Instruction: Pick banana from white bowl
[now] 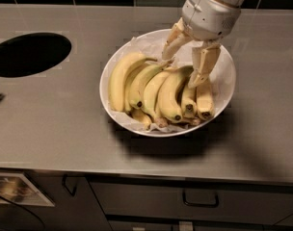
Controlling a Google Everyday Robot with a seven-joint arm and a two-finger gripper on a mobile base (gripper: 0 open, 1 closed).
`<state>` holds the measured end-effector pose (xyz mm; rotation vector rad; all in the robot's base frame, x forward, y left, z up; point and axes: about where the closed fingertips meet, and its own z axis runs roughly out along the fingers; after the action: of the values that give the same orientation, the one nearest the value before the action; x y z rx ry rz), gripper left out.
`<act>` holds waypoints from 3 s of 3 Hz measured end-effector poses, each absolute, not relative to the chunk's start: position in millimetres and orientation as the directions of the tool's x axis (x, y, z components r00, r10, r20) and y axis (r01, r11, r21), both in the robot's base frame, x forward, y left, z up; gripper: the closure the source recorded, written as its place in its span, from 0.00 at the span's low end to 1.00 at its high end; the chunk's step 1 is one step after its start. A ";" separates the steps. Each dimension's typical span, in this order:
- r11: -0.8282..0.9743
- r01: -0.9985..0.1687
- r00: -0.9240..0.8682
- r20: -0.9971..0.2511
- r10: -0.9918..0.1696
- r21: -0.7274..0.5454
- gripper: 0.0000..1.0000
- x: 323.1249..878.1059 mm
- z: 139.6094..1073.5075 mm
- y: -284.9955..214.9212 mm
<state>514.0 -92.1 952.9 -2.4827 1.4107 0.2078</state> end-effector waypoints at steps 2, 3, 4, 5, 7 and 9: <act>-0.467 -0.873 0.487 -0.239 -0.840 -0.137 0.45 513.9 948.1 -87.9; -0.473 -0.871 0.491 -0.217 -0.844 -0.131 0.45 518.8 948.9 -74.5; -0.477 -0.869 0.494 -0.209 -0.844 -0.127 0.45 522.6 949.3 -63.7; -0.471 -0.873 0.487 -0.204 -0.849 -0.124 0.45 520.9 951.3 -62.8; -0.442 -0.886 0.463 -0.201 -0.864 -0.138 0.46 492.8 965.3 -91.3; -0.469 -0.872 0.489 -0.212 -0.846 -0.139 0.46 498.6 961.5 -92.0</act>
Offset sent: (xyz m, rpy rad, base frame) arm -0.0556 -0.0220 -0.0097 -0.1795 0.2321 0.0244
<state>498.6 -92.0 961.5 -2.5067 1.4728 0.1662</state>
